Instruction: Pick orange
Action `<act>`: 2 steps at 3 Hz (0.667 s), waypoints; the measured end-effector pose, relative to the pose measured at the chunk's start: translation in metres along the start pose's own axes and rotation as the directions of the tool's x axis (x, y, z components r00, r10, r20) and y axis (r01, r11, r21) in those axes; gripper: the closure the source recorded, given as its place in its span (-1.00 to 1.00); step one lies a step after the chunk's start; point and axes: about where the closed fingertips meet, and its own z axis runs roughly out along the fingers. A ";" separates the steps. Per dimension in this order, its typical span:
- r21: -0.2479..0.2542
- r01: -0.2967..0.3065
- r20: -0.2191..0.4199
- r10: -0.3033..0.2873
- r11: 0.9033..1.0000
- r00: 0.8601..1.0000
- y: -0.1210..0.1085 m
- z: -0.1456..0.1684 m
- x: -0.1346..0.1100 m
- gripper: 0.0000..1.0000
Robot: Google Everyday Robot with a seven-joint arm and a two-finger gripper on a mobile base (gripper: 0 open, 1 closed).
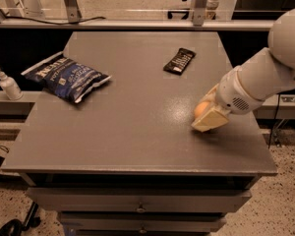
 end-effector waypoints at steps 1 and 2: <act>0.015 -0.007 0.029 0.007 1.000 1.000 -0.028 -0.018 -0.013 0.73; 0.007 -0.017 0.148 0.016 1.000 0.989 -0.042 -0.037 -0.031 1.00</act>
Offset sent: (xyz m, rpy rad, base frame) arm 0.0480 0.0015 0.1008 0.4057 -0.0799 -0.0143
